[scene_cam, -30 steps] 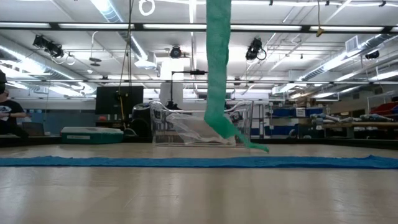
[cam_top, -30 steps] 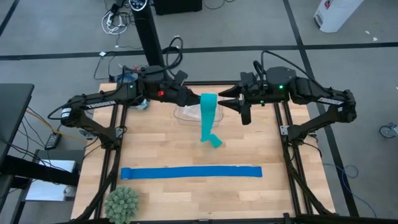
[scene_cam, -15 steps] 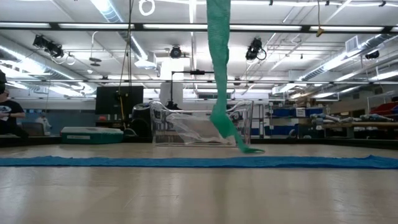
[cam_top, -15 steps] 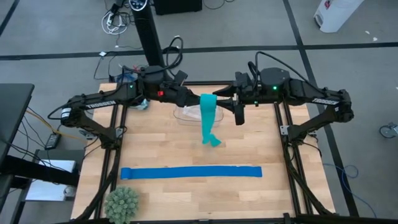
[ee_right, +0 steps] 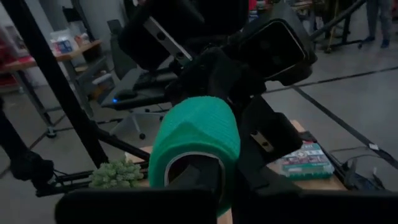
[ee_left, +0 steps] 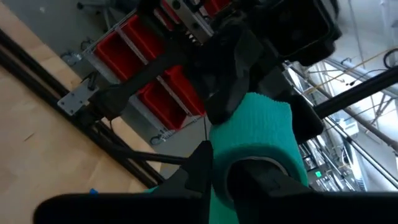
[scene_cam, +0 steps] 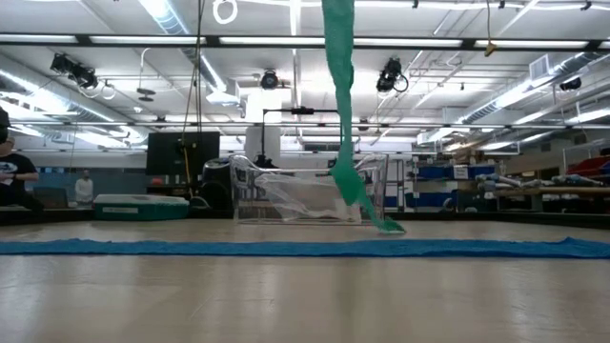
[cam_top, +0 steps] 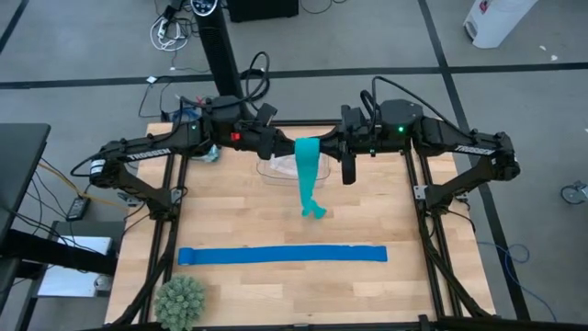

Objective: Roll bandage
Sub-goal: Roll the green bandage

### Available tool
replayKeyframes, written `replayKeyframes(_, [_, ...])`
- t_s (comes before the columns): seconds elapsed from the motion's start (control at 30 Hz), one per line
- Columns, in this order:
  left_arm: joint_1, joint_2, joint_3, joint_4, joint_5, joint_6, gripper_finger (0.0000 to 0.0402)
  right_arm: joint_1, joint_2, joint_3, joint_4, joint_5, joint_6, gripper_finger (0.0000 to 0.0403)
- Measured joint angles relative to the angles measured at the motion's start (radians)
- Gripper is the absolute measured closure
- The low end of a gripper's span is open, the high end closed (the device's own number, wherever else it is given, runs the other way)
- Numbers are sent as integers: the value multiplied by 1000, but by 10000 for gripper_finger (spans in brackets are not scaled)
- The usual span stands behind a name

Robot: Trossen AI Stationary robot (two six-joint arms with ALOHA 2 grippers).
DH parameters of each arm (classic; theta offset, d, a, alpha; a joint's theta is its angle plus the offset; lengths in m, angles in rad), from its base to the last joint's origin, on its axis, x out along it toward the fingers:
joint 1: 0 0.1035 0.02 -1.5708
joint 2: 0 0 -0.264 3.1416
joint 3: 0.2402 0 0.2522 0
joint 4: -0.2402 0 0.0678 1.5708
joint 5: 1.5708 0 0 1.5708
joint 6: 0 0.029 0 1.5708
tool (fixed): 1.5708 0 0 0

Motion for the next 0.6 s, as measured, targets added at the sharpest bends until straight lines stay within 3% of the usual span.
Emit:
replayKeyframes(0.17, [12, 2, 2, 44, 12, 59, 295, -16, -10, 0, 11, -71, 62, 399])
replayKeyframes(0.3, [66, -9, 39, 36, 86, 116, 270, -19, -27, 0, 19, -81, 139, 401])
replayKeyframes(0.47, [115, -22, 123, 39, 133, 187, 266, -35, -64, 0, 2, -149, 262, 402])
replayKeyframes(0.6, [120, -19, 220, -109, 136, 315, 266, -70, -86, 0, 3, -215, 435, 402])
